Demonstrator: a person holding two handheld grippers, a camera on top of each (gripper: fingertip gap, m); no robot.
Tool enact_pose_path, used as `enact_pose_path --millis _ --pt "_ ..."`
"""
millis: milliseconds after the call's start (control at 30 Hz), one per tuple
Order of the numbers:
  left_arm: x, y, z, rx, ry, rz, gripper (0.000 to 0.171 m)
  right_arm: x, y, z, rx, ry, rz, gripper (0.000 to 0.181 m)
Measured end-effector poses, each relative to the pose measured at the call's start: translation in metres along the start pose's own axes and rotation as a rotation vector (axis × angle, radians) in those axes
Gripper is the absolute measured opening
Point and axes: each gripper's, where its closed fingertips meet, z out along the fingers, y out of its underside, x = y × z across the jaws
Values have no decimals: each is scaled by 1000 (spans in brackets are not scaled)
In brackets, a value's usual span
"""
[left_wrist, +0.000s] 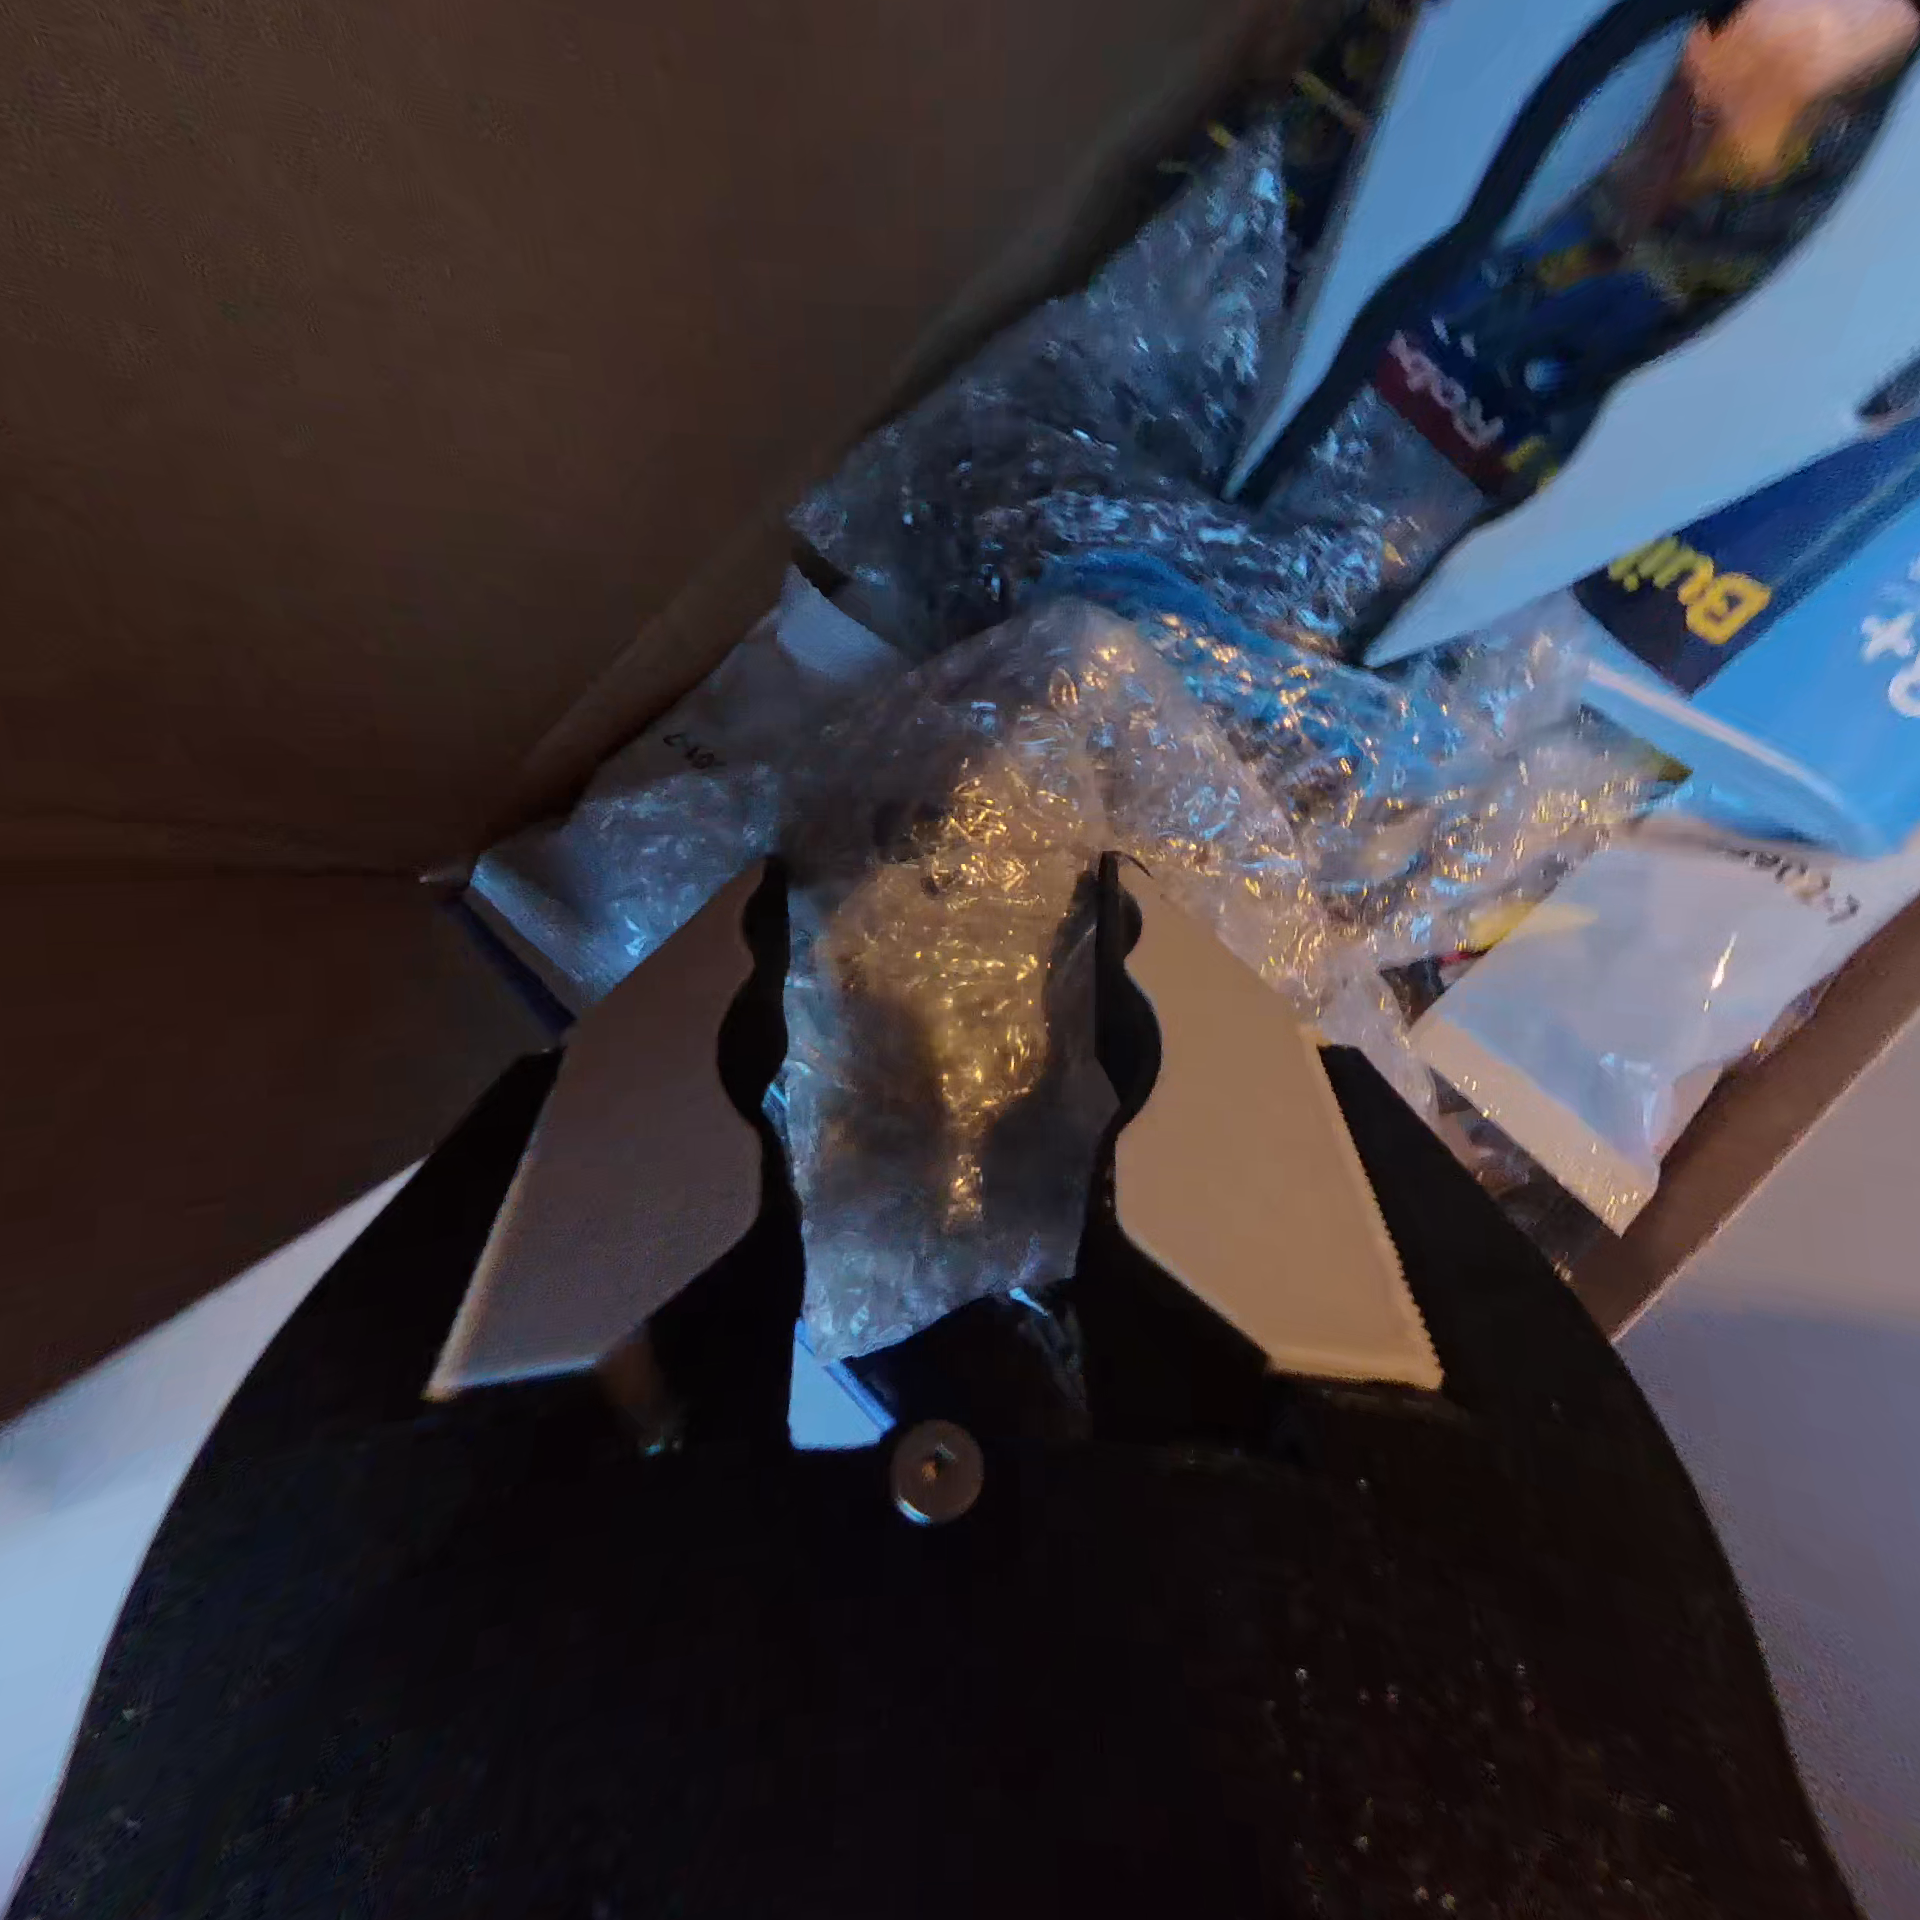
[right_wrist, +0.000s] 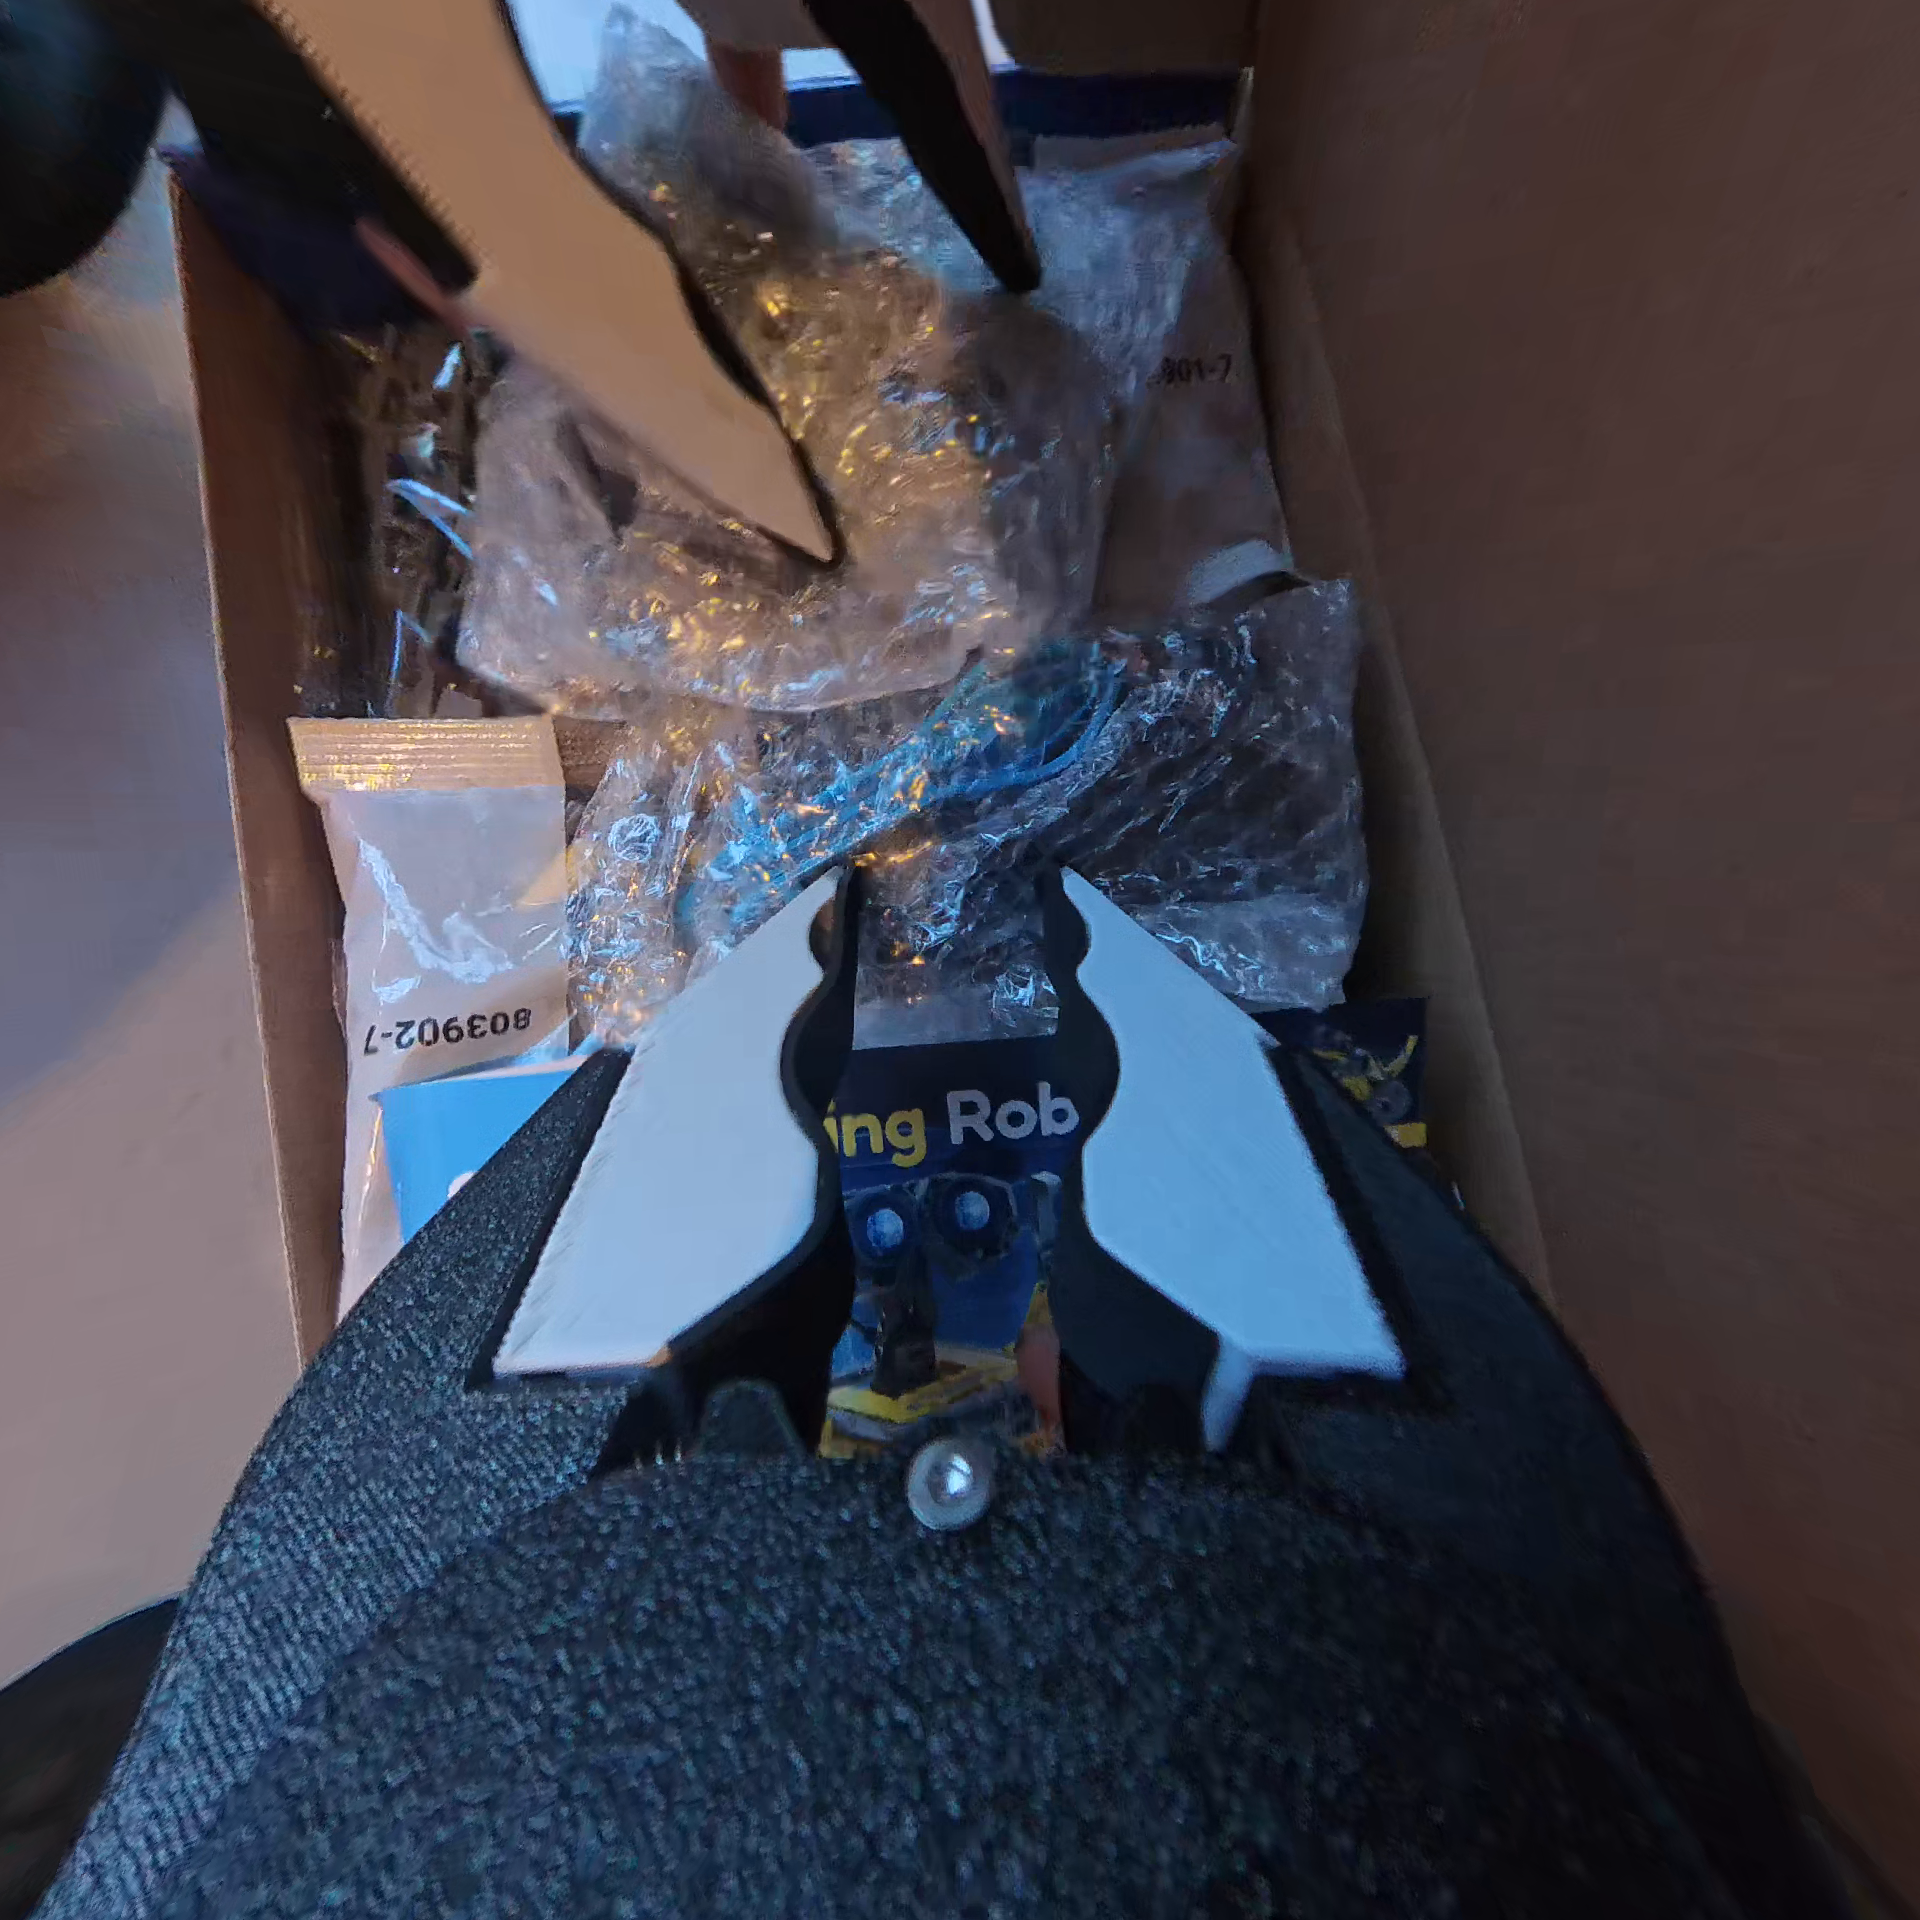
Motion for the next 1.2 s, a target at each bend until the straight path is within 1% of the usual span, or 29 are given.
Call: enact_pose_path --millis 67,100,133,167,200,267,300,333,400,500,567,633,667,700,767,800,833,900,933,967,1000,1033,1067,1133,1200 --pt "11 5 -6 -20 26 8 58 -5 1 -1 -2 -27 -9 33" --pt "10 5 -5 6 50 -9 58 -5 1 -1 -6 -18 -11 33" --pt "2 3 -3 34 70 -56 59 -3 1 -1 -9 5 -18 33" --pt "-9 2 1 44 48 -87 59 0 1 1 -14 28 -28 33" --pt "-17 1 5 28 -5 -83 58 0 0 3 -19 36 -33 32" --pt "-13 -2 8 -32 -82 -17 58 -1 0 4 -38 30 -38 30" --pt "-8 -2 7 -44 -100 31 57 -3 1 3 -49 21 -39 30" --pt "-1 -3 6 -31 -75 57 49 -5 3 2 -54 3 -37 30" --pt "-3 -3 7 -9 -25 37 49 -6 3 1 -36 1 -28 31" --pt "-5 -5 10 -23 -54 67 49 -5 2 1 -39 14 -24 31" --pt "-2 -4 7 -15 -40 72 49 -7 3 -1 -56 17 -47 31" --pt "0 -4 3 -3 -22 92 49 -7 2 -3 -64 35 -62 33" --pt "-1 -6 1 12 -11 77 50 -5 1 -5 -65 56 -69 36" --pt "-1 -7 -2 28 7 42 54 -5 0 -8 -65 68 -78 38" --pt "5 -16 -22 107 66 -25 65 -9 -7 -16 -38 81 -91 44" --pt "8 -20 -34 154 90 -41 68 -11 -13 -21 -14 87 -93 45" --pt "8 -19 -44 174 91 -52 67 -15 -19 -25 13 87 -97 48" --pt "1 -3 -51 127 62 -57 67 -27 -36 -29 81 62 -95 61" --pt "1 9 -49 82 79 -65 69 -36 -44 -26 102 39 -88 68" --pt "7 19 -45 53 126 -76 70 -44 -52 -20 110 21 -83 78" --pt "11 24 -41 58 164 -91 64 -52 -57 -11 108 10 -80 84" --pt "11 26 -39 75 155 -101 63 -56 -60 0 93 9 -77 87" --pt "10 28 -38 80 133 -87 58 -56 -60 11 74 26 -70 88" --pt "16 29 -41 81 118 -35 55 -45 -57 27 41 70 -52 85" --pt "25 29 -42 90 120 -11 49 -39 -53 33 25 48 -40 75"
